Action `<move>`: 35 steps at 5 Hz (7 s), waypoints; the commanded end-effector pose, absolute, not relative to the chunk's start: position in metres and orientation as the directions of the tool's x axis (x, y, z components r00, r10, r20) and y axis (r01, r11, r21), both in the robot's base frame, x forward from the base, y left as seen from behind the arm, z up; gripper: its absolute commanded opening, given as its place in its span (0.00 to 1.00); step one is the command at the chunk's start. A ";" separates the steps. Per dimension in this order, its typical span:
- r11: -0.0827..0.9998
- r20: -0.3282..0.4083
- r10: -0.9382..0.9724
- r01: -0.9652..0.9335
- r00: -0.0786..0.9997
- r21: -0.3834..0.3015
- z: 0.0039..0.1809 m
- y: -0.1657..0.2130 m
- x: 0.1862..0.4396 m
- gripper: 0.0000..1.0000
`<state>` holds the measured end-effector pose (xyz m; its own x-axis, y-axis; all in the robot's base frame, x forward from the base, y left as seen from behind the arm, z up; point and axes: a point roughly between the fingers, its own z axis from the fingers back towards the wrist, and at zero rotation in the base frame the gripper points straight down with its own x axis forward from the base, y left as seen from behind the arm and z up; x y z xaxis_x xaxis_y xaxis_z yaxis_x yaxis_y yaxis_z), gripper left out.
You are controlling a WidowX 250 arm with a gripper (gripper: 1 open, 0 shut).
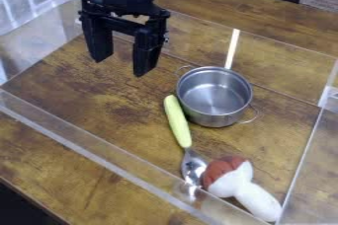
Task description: Put the mushroom in the silver pot
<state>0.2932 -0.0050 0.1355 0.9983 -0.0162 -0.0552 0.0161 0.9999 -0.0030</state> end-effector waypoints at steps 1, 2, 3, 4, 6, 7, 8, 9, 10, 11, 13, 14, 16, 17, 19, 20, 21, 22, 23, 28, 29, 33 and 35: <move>1.000 -0.083 -0.027 0.026 0.996 -0.009 0.123 -0.008 0.292 1.00; 0.991 -0.083 -0.133 0.132 0.988 -0.018 0.113 -0.031 0.294 1.00; 0.967 -0.059 -0.255 0.255 0.965 -0.013 0.103 -0.069 0.295 1.00; 0.927 -0.031 -0.376 0.375 0.926 -0.009 0.092 -0.103 0.292 1.00; 0.874 0.007 -0.485 0.485 0.875 -0.022 0.068 -0.128 0.290 1.00; 0.860 0.013 -0.509 0.510 0.860 -0.032 0.054 -0.129 0.293 1.00; 0.852 0.022 -0.521 0.522 0.853 -0.041 0.049 -0.130 0.298 1.00; 0.851 0.032 -0.522 0.523 0.852 -0.049 0.047 -0.129 0.304 1.00; 0.857 0.043 -0.510 0.511 0.859 -0.058 0.046 -0.126 0.308 1.00; 0.865 0.053 -0.494 0.497 0.868 -0.071 0.046 -0.123 0.311 1.00; 0.872 0.068 -0.477 0.482 0.876 -0.085 0.049 -0.119 0.316 1.00; 0.871 0.071 -0.478 0.483 0.876 -0.092 0.049 -0.118 0.318 1.00; 0.863 0.071 -0.492 0.496 0.868 -0.097 0.050 -0.119 0.320 1.00; 0.859 0.073 -0.497 0.502 0.865 -0.099 0.051 -0.120 0.320 1.00; 0.854 0.078 -0.503 0.509 0.860 -0.103 0.053 -0.120 0.320 1.00; 0.853 0.081 -0.505 0.511 0.859 -0.106 0.054 -0.120 0.320 1.00; 0.855 0.079 -0.502 0.508 0.861 -0.107 0.053 -0.119 0.321 0.00; 0.855 0.072 -0.502 0.507 0.862 -0.105 0.057 -0.118 0.322 0.00; 0.855 0.064 -0.505 0.509 0.861 -0.101 0.067 -0.116 0.324 0.00; 0.873 0.070 -0.479 0.483 0.875 -0.066 0.097 -0.091 0.387 0.00; 0.871 0.066 -0.483 0.487 0.873 -0.068 0.090 -0.086 0.401 0.00; 0.855 0.049 -0.508 0.511 0.860 -0.092 0.075 -0.080 0.418 0.00; 0.848 0.039 -0.519 0.520 0.854 -0.103 0.072 -0.076 0.423 1.00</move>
<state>0.4144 -0.0855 0.0534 0.8427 -0.5383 -0.0104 0.5332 0.8370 -0.1232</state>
